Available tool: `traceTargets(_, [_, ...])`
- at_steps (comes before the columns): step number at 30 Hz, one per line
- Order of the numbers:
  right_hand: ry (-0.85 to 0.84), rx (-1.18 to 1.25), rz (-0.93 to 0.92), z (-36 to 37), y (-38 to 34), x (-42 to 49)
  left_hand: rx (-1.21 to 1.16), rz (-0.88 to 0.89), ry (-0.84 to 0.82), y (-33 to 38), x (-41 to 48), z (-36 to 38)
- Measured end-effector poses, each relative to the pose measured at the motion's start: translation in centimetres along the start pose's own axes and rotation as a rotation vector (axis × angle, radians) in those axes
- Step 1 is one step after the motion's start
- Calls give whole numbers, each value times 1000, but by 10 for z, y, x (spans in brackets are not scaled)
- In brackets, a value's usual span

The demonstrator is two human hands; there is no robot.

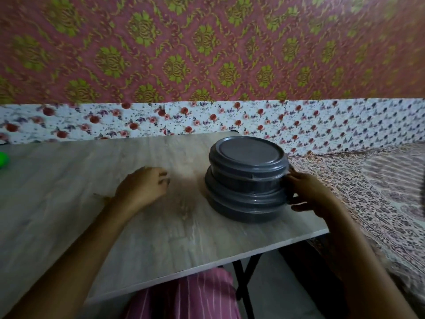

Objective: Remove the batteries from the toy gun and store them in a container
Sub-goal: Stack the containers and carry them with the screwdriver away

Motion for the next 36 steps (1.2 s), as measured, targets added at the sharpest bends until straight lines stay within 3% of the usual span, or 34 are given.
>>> traceTargets(4, [-18, 15, -44, 28, -20, 11, 275, -142, -105, -56, -9, 4])
traceTargets(9, [-97, 41, -102, 86, -64, 24, 156, -205, 38, -91, -7, -9])
traceTargets(18, [-294, 62, -125, 177, -133, 42, 28, -317, 93, -156, 2, -49])
traceTargets(22, [-355, 90, -80, 197, -143, 49, -303, -370, 268, -189, 3, -62])
traceTargets(26, [-384, 181, -14, 215, -155, 58, -810, -436, 312, -202, 2, -65])
traceTargets(30, [-397, 208, 3, 225, -167, 59, -1234, -635, 402, -201, -9, -57])
traceTargets(36, [-431, 163, -7, 223, -198, 41, -1555, -872, 599, -187, -13, -82])
Point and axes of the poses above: each hand's wrist, its own x-axis towards the middle knuckle, its own z-axis out of the palm, y = z × x, the point moved 5 cm from there along x, towards the middle knuckle, and after that the axes turned 7 degrees about -x, right-handed, at the moved point
